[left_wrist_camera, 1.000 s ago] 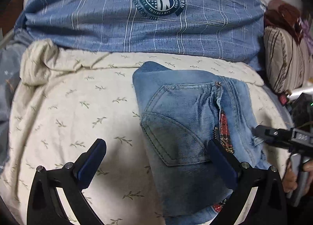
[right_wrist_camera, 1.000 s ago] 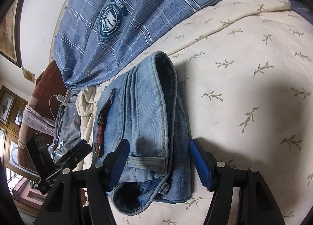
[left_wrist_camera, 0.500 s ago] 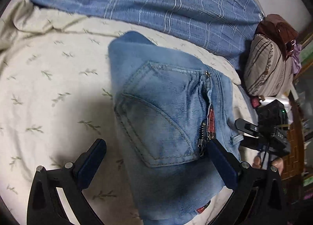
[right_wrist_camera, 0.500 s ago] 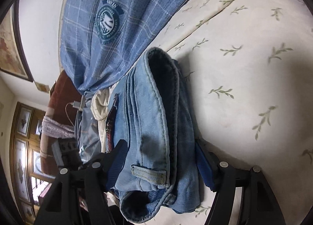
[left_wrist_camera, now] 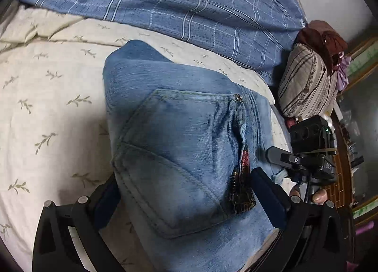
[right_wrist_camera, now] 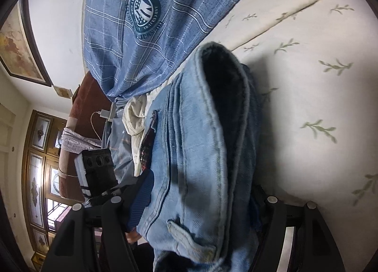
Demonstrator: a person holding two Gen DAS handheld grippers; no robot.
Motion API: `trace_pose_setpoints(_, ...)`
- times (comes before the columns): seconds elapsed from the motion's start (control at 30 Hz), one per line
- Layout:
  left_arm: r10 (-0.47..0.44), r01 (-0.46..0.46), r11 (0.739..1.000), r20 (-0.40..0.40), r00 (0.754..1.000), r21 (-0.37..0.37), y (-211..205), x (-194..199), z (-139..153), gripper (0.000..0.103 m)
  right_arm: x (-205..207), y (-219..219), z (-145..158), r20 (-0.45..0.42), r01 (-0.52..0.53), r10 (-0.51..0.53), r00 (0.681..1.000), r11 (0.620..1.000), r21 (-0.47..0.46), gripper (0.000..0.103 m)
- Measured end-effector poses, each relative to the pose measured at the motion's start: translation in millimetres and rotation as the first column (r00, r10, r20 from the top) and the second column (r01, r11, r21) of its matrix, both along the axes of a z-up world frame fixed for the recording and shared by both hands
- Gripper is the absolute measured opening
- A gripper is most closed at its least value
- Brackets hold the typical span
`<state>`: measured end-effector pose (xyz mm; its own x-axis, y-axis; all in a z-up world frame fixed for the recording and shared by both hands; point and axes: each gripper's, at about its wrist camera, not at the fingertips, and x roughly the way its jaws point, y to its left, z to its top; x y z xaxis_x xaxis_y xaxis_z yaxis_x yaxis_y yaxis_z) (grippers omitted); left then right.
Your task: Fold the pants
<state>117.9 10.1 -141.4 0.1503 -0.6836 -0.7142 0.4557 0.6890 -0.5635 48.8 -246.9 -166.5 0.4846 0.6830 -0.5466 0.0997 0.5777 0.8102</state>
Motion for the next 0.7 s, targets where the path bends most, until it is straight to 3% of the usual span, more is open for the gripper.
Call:
trace_pose_setpoints(0.1,0.002,-0.002,1.0,0.011,1.0,-0.003,-1,1,3,0.097,0,7,2,0.001,0.012,-0.012,1.0,0.999,-0.038,0.068)
trace_pose_setpoints(0.23,0.019,-0.021,0.997,-0.03,0.999,-0.071,15,4,4,0.087,-4,1,-1,-0.008,0.043,-0.043,0.999,0.999,-0.012,0.062)
trace_pose_setpoints(0.37,0.043,-0.047,0.995,-0.051,0.998,-0.083,23,6,1,0.077,-6,1,-1,-0.004,0.056,-0.056,0.998,0.998,-0.014,0.06)
trace_pose_setpoints(0.5,0.05,-0.052,0.995,-0.025,0.998,-0.088,23,5,5,0.058,-8,4,4,0.015,0.076,-0.076,0.997,0.997,-0.024,0.058)
trace_pose_setpoints(0.7,0.051,-0.052,0.991,-0.013,0.999,-0.122,26,4,10,0.05,-10,12,19,0.076,0.078,-0.073,0.994,0.995,-0.062,0.057)
